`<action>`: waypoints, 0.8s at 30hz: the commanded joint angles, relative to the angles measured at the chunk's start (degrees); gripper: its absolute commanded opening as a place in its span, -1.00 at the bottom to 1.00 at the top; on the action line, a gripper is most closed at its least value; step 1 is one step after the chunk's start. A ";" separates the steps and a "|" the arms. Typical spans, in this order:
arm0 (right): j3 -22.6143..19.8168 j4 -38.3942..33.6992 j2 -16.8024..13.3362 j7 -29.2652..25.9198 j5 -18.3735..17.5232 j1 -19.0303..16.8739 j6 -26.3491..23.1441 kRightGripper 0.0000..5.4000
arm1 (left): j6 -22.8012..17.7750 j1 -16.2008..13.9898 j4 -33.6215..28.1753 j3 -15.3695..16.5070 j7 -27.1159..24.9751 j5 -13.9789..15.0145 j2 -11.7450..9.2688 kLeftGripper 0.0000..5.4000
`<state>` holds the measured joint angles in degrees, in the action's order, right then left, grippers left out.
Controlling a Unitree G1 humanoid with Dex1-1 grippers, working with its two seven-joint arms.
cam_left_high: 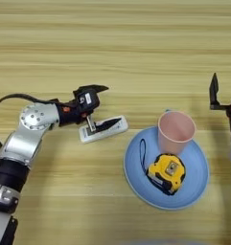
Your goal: Move the objects on the table
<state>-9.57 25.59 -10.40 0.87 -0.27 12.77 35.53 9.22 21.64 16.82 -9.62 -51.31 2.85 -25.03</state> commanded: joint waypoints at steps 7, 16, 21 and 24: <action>-0.19 0.06 0.10 0.01 -0.32 0.00 -0.45 1.00 | -0.03 -2.86 -9.04 7.62 18.23 4.47 10.14 0.99; -0.32 -0.39 -0.38 -0.77 -0.81 -0.48 -0.57 1.00 | 6.01 -5.50 -7.55 13.69 35.53 2.46 17.51 0.99; -0.50 -0.54 -1.27 -2.43 -2.12 -1.13 -1.41 1.00 | 10.82 -7.59 -3.13 15.54 42.04 1.15 20.05 0.99; -0.59 -0.53 -1.82 -4.76 -3.92 -1.36 -2.99 1.00 | 14.27 -8.10 0.21 15.10 43.97 -0.50 20.74 0.99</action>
<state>-9.72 25.57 -11.32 -1.97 -2.41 12.27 34.52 21.22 14.02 14.56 5.80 -8.84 3.91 -5.08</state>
